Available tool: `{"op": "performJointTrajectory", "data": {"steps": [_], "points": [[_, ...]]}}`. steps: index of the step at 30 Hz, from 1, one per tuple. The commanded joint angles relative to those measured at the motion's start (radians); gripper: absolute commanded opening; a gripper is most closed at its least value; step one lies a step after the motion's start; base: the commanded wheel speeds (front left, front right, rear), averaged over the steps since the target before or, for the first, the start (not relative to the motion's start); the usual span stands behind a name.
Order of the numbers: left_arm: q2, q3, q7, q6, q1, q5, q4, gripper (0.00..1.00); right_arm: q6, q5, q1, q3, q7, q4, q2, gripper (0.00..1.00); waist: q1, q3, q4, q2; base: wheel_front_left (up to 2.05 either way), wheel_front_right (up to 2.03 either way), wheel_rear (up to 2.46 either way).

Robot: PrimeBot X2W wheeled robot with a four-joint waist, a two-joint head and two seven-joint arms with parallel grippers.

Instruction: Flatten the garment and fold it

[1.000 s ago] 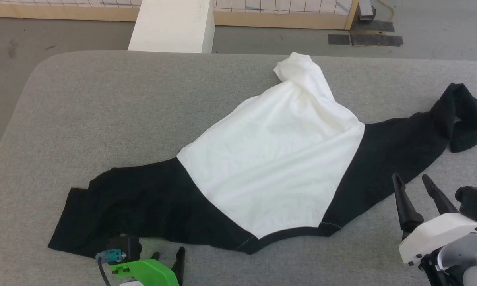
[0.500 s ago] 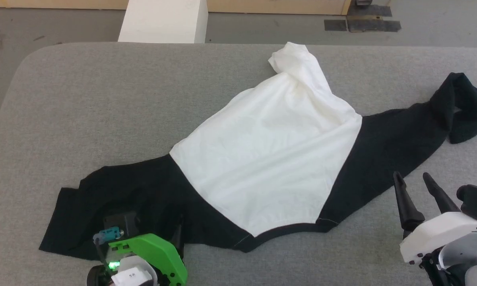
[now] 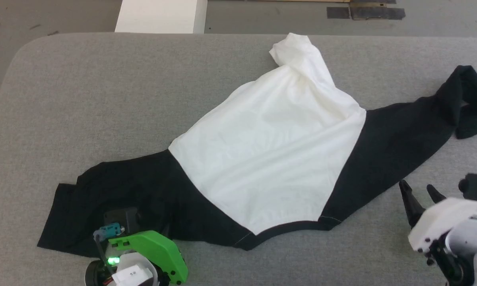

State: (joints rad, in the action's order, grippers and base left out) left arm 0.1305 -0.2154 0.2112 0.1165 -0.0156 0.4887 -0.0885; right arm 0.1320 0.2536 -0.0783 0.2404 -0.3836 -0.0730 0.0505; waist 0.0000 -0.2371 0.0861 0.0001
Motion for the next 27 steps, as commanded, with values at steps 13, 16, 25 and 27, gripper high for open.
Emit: {"op": "performJointTrajectory", "data": {"steps": [13, 16, 25, 27], "points": [[-0.007, -0.031, -0.004, -0.006, -0.030, -0.001, -0.016, 0.00, -0.001, -0.019, -0.248, 0.036, -0.238, -0.236, 0.000, 1.00, 0.0000, -0.048, 0.045, -0.0001, 0.00, 0.00, 0.00], [-0.009, -0.034, -0.008, -0.008, -0.034, 0.002, -0.021, 0.00, -0.001, -0.013, -0.271, 0.031, -0.229, -0.243, 0.000, 0.01, 0.0000, -0.051, 0.048, -0.0001, 0.00, 0.00, 0.00], [0.009, -0.041, -0.019, -0.043, -0.033, 0.019, 0.021, 0.00, -0.001, 0.035, -0.212, 0.019, -0.149, -0.152, 0.000, 0.00, 0.0000, -0.004, 0.030, -0.0001, 0.00, 0.00, 0.00], [0.015, -0.035, -0.013, -0.073, -0.036, 0.051, 0.075, 0.00, -0.001, 0.039, -0.186, 0.009, -0.157, -0.081, 0.000, 0.00, 0.0000, 0.012, 0.021, -0.0001, 0.00, 0.00, 0.00]]}}
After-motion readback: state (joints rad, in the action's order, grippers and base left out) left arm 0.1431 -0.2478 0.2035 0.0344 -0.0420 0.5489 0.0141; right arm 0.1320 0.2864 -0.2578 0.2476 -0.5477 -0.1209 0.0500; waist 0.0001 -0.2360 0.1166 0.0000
